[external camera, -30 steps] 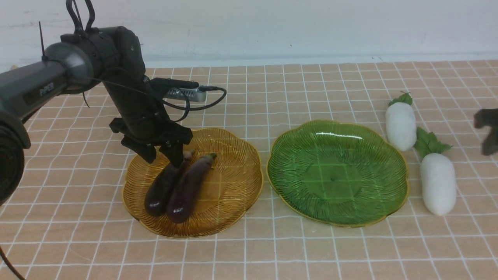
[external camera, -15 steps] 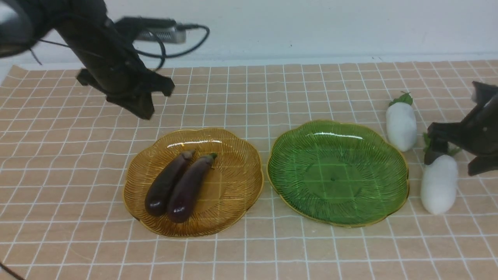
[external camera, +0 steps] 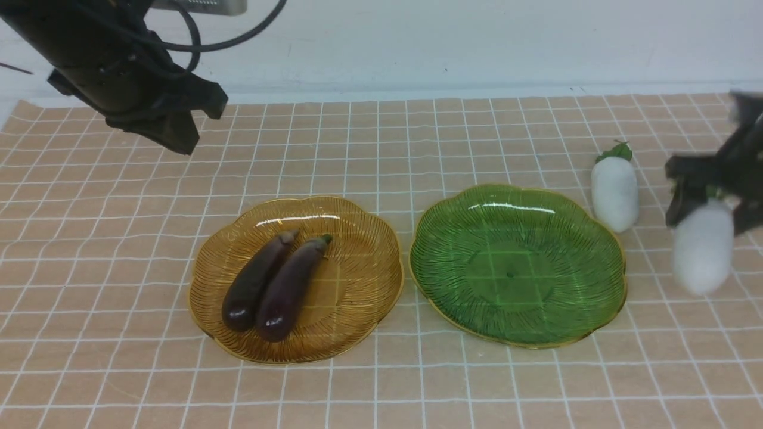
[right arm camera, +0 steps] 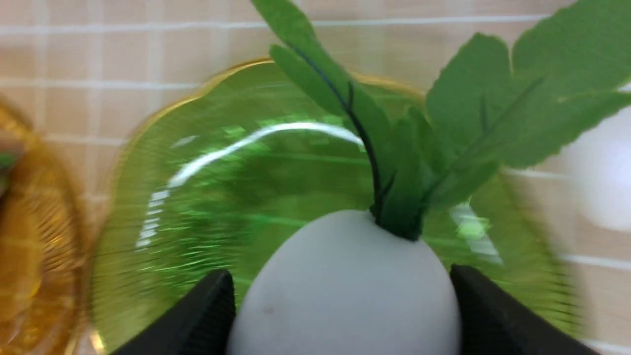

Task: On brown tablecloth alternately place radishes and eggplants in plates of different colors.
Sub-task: 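Place the white radish on the plate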

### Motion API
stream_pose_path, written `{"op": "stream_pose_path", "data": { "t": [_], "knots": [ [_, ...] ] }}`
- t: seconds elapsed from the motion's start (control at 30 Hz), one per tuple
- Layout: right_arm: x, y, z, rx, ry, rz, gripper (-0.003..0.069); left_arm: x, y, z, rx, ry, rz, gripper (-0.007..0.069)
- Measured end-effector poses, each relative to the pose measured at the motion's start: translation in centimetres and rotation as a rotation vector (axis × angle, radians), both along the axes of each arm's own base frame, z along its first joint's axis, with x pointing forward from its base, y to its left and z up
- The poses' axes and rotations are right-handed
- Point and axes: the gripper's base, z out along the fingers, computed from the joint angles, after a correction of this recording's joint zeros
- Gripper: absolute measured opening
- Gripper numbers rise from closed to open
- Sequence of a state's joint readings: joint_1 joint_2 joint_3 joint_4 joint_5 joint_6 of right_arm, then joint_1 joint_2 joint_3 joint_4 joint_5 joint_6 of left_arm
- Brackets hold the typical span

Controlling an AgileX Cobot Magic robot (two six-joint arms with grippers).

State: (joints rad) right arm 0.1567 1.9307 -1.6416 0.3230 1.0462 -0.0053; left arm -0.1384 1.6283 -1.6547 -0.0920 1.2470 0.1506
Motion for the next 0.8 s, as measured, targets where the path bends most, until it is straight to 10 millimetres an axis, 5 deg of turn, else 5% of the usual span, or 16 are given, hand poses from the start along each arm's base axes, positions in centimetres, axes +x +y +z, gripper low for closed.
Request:
{"op": "stream_pose_path", "data": {
  "t": [0.13,0.27,0.4,0.53,0.63,0.8],
  "knots": [
    [0.0,4.2,-2.7,0.003,0.044,0.069,0.0500,-0.1,0.1,-1.2,0.010,0.040,0.000,-0.0003],
    [0.1,4.6,-3.6,-0.021,0.062,0.071,0.0605,-0.2,0.1,-1.3,0.013,0.046,0.000,-0.0003],
    [0.8,3.8,-2.4,-0.133,-0.008,0.099,0.0681,-0.2,0.1,-1.3,0.013,0.046,0.000,-0.0003],
    [2.4,1.7,-0.3,-0.245,-0.116,0.041,0.0682,-0.2,0.1,-1.4,0.013,0.047,0.000,-0.0003],
    [4.7,-2.8,0.7,-0.256,-0.162,-0.110,0.0664,-0.2,0.1,-1.4,0.013,0.047,0.001,-0.0003],
    [7.4,-6.6,-2.1,-0.199,-0.113,-0.222,0.0647,-0.2,0.1,-1.4,0.013,0.047,0.001,-0.0003]
  ]
}}
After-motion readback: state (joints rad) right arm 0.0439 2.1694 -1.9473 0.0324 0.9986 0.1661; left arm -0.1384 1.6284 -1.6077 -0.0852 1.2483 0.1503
